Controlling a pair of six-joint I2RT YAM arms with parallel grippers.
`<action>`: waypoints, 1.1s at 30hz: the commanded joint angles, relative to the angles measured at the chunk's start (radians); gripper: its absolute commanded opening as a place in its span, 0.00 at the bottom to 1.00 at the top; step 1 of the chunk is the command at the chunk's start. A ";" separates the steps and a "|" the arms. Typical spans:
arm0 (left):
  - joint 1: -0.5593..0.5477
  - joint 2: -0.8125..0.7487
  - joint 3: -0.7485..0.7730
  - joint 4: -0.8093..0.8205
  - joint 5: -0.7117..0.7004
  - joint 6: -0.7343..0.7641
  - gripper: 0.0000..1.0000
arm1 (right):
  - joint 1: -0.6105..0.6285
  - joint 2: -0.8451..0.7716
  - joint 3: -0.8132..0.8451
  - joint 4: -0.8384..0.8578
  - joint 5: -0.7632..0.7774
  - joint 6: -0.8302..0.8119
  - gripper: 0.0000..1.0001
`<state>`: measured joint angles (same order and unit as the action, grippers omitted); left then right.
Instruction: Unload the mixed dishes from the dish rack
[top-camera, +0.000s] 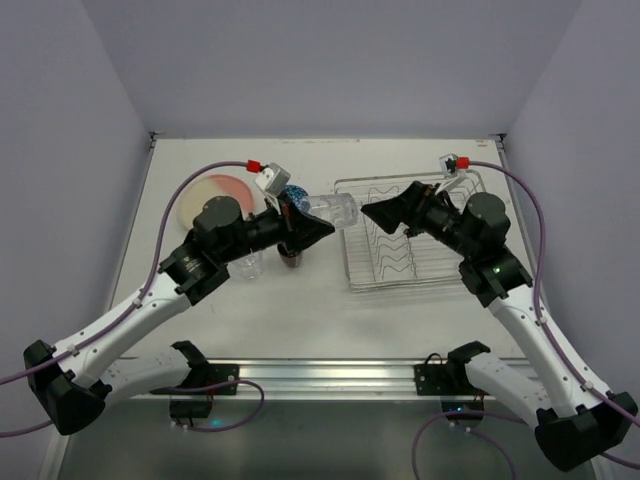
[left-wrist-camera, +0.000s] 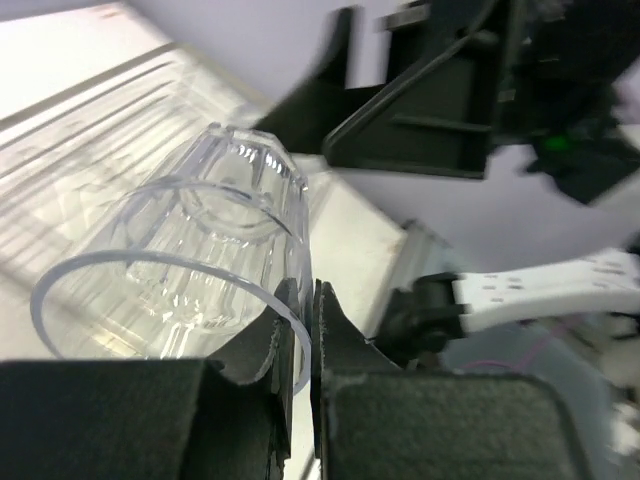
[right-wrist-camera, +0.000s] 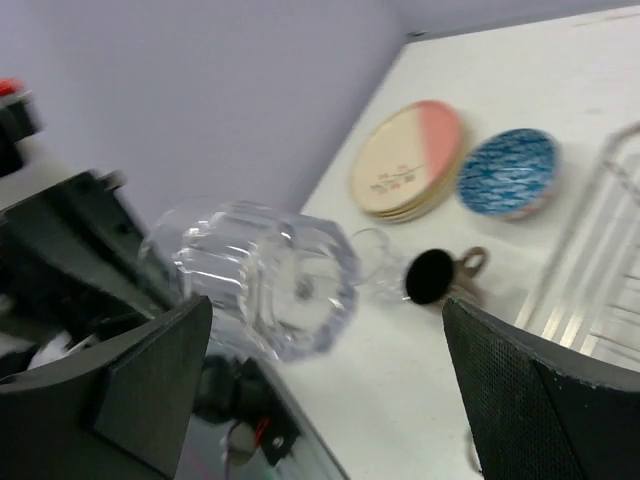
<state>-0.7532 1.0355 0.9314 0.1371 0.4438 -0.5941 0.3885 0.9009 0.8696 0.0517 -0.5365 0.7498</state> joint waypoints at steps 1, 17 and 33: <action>0.005 -0.020 0.119 -0.483 -0.353 0.200 0.00 | -0.025 -0.023 0.083 -0.357 0.424 -0.104 0.99; -0.021 0.215 0.222 -0.999 -0.479 0.323 0.00 | -0.033 -0.022 0.163 -0.607 0.586 -0.245 0.99; -0.247 0.451 0.193 -1.051 -0.510 0.362 0.00 | -0.033 -0.010 0.203 -0.696 0.590 -0.287 0.99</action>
<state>-0.9749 1.4612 1.1156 -0.9123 -0.0818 -0.2798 0.3561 0.9092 1.0241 -0.6228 0.0437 0.4866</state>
